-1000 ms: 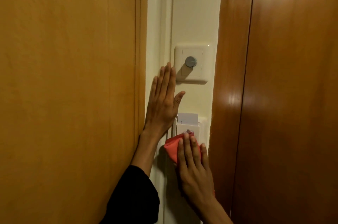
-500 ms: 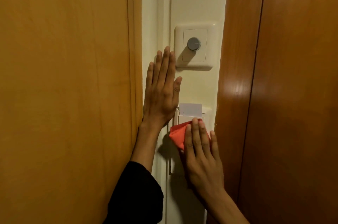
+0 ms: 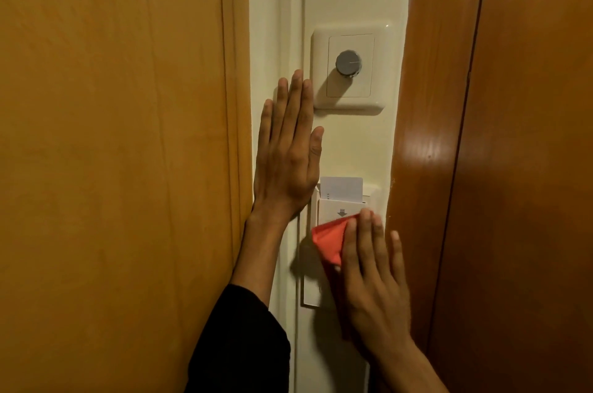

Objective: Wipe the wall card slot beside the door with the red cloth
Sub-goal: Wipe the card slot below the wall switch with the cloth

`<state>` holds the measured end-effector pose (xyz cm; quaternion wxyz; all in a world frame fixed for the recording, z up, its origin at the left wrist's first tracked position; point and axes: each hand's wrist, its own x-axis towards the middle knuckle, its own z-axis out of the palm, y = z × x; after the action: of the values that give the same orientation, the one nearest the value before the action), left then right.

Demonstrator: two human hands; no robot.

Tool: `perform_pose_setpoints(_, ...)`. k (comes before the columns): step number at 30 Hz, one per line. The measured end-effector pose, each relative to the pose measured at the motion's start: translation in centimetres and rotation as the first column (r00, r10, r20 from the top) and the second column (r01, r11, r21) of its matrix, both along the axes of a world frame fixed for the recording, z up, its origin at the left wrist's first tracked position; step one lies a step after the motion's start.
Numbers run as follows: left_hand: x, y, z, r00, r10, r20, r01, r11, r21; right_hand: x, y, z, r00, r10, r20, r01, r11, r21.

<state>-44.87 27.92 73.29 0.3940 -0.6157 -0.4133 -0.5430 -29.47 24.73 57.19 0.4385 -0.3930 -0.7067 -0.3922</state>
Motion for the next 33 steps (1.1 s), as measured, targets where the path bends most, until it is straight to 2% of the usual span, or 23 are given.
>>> perform_pose_setpoints(2, 0.0, 0.1, 0.0, 1.0, -0.003, 0.001, 0.003, 1.0, 0.001, -1.5, 0.2, 2.0, 0.989, 0.053, -0.135, -0.052, 0.999, 0.012)
perform_pose_setpoints(4, 0.1, 0.3, 0.0, 1.0, -0.009, 0.001, 0.009, 1.0, 0.01, -2.9, 0.3, 2.9, 0.979, 0.096, -0.178, -0.093, 0.995, 0.023)
perform_pose_setpoints(8, 0.0, 0.5, 0.0, 1.0, -0.005, 0.001, 0.005, 1.0, 0.021, -1.2, 0.2, 0.4, 0.994, 0.042, 0.103, -0.044, 0.999, 0.017)
perform_pose_setpoints(10, 0.0, 0.5, -0.1, 1.0, -0.004, 0.004, 0.004, 1.0, 0.017, 0.4, 0.0, -0.6, 0.991, 0.013, 0.136, -0.015, 1.0, 0.016)
perform_pose_setpoints(15, 0.1, 0.4, -0.1, 1.0, 0.001, 0.003, -0.001, 1.0, 0.017, -1.6, -0.1, 3.0, 0.985, 0.072, -0.157, -0.072, 0.997, 0.004)
perform_pose_setpoints(16, 0.1, 0.4, 0.0, 1.0, 0.004, 0.001, -0.004, 1.0, 0.019, -2.5, -0.1, 3.7, 0.981, 0.098, -0.17, -0.097, 0.995, 0.013)
perform_pose_setpoints(18, 0.0, 0.4, 0.1, 1.0, 0.001, -0.006, -0.001, 1.0, 0.022, -3.4, -0.2, 3.6, 0.99, 0.118, -0.074, -0.116, 0.993, 0.032)
perform_pose_setpoints(20, 0.0, 0.3, 0.0, 1.0, -0.005, 0.0, 0.005, 1.0, 0.015, -2.4, -0.1, 1.6, 0.992, 0.089, 0.085, -0.091, 0.996, 0.02)
perform_pose_setpoints(22, 0.0, 0.1, 0.0, 1.0, -0.025, 0.007, 0.025, 1.0, 0.001, -0.3, 0.0, -0.4, 0.985, 0.05, 0.165, -0.052, 0.999, 0.009)
perform_pose_setpoints(24, 0.1, 0.0, -0.1, 1.0, -0.026, 0.009, 0.026, 1.0, -0.004, 1.1, 0.1, -0.5, 0.991, 0.049, 0.122, -0.051, 0.999, 0.011)
perform_pose_setpoints(28, 0.2, -0.1, 0.0, 1.0, -0.023, 0.02, 0.023, 1.0, -0.002, -1.2, 0.3, 3.2, 0.981, 0.145, -0.129, -0.143, 0.989, 0.026)
perform_pose_setpoints(29, 0.3, 0.0, 0.0, 0.999, -0.028, 0.019, 0.028, 1.0, 0.0, -2.1, 0.3, 3.7, 0.977, 0.15, -0.153, -0.148, 0.989, 0.028)
perform_pose_setpoints(31, 0.4, 0.0, 0.1, 0.999, -0.042, 0.018, 0.042, 0.999, 0.004, -2.6, 0.2, 3.5, 0.987, 0.136, -0.088, -0.133, 0.99, 0.037)
perform_pose_setpoints(33, 0.6, -0.2, 0.1, 0.999, -0.047, 0.024, 0.047, 0.999, 0.001, -1.5, 0.1, 2.2, 0.994, 0.096, 0.052, -0.098, 0.994, 0.043)
